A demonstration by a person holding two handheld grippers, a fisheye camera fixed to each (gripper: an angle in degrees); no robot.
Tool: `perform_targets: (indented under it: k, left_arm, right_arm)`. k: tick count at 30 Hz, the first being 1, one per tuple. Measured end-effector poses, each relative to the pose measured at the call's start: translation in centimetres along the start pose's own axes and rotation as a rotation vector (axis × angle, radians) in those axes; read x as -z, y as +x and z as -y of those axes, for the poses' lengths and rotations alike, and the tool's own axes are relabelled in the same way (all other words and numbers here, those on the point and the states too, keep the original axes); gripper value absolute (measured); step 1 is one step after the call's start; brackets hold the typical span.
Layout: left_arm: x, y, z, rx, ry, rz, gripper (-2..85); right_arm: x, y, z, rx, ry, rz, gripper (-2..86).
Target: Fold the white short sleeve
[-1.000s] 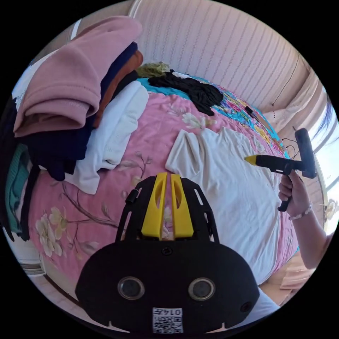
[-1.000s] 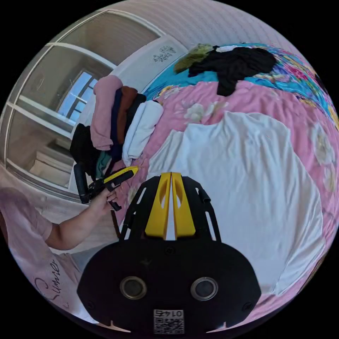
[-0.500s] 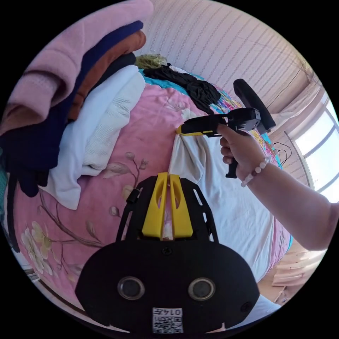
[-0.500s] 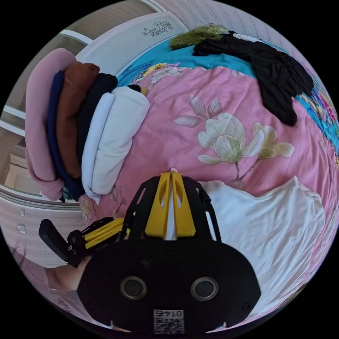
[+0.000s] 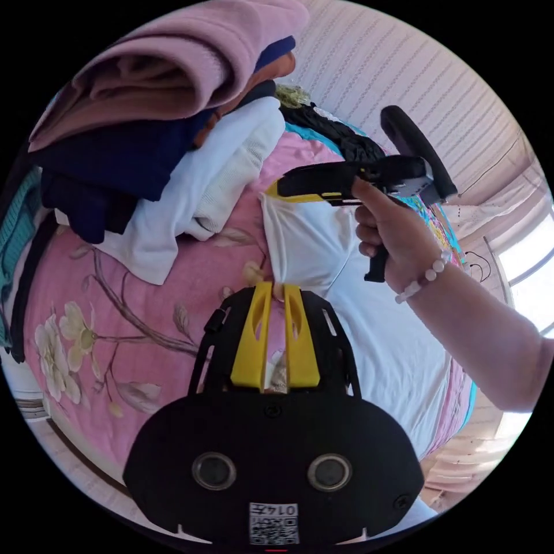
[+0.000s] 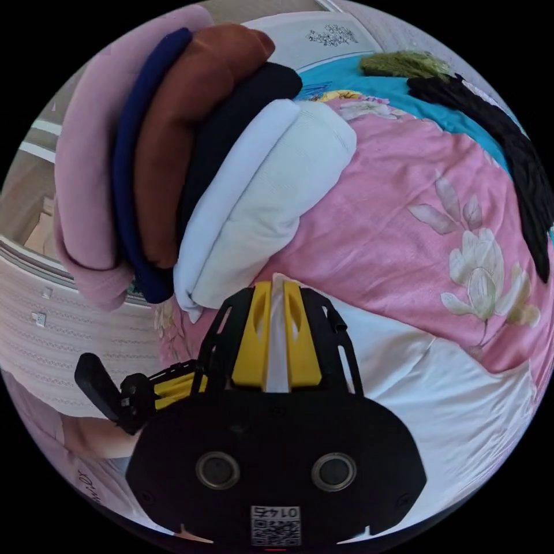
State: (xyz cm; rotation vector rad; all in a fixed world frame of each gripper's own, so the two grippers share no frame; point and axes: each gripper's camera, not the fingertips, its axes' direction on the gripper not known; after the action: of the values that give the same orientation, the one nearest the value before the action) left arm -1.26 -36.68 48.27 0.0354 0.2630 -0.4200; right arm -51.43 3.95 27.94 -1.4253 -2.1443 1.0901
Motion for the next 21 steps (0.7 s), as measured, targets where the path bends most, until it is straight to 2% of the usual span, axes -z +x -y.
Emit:
perform_targets:
  k: [4, 9, 13, 16, 21]
  left_arm:
    - [3.8, 1.4, -1.0, -0.088, 0.041, 0.035, 3.9]
    - [5.6, 7.2, -2.0, -0.287, 0.042, 0.025, 2.1]
    - [4.0, 14.9, -1.4, -0.486, 0.052, -0.121, 1.1]
    - [0.0, 24.7, -0.7, -0.686, 0.058, -0.281, 1.3]
    - [-5.7, 37.9, 0.0, -0.882, 0.007, -0.451, 2.2]
  right_arm:
    - [6.8, 1.3, -5.7, -0.013, 0.178, 0.025, 8.8]
    - [14.2, 5.2, -19.4, -0.247, 0.374, 0.042, 8.6]
    - [18.9, 9.2, -34.0, -0.623, 0.466, -0.092, 7.9]
    - [21.5, 11.2, -42.4, -0.855, 0.513, -0.189, 7.8]
    - [22.9, 13.2, -50.3, -1.03, 0.676, -0.085, 8.1]
